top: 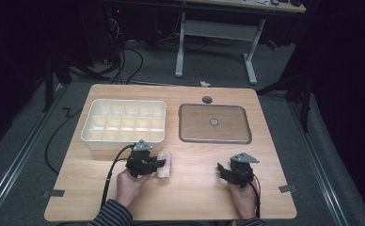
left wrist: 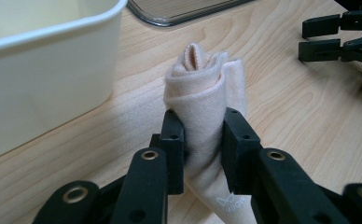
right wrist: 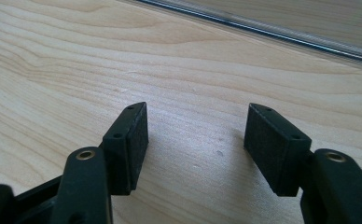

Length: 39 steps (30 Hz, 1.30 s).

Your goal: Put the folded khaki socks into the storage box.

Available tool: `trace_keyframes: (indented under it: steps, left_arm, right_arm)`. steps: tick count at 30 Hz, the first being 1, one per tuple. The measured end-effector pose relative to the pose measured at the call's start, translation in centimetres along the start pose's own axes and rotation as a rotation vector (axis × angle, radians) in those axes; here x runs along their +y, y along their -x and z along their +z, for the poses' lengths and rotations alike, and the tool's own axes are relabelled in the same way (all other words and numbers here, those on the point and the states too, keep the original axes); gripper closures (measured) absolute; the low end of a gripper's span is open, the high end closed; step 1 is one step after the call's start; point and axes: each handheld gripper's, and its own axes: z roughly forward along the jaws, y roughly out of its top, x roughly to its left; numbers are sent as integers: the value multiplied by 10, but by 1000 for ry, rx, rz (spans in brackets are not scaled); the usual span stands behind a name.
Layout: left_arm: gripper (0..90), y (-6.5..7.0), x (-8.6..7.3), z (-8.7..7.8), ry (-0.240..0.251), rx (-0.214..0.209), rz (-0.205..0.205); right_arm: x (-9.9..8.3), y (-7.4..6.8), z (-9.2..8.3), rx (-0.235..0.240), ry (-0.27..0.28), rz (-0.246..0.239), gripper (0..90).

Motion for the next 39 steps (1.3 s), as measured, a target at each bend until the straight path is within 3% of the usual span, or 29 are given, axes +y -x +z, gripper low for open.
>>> trace_keyframes:
  steps: [24, 39]
  left_arm:
    - [729, -9, -6, -23, 21, 9, -13]
    - [729, -19, -13, -43, 64, 17, -57]
  right_arm:
    - [0, 0, 0, 0, 0, 2, 399]
    - [0, 0, 0, 0, 0, 0, 399]
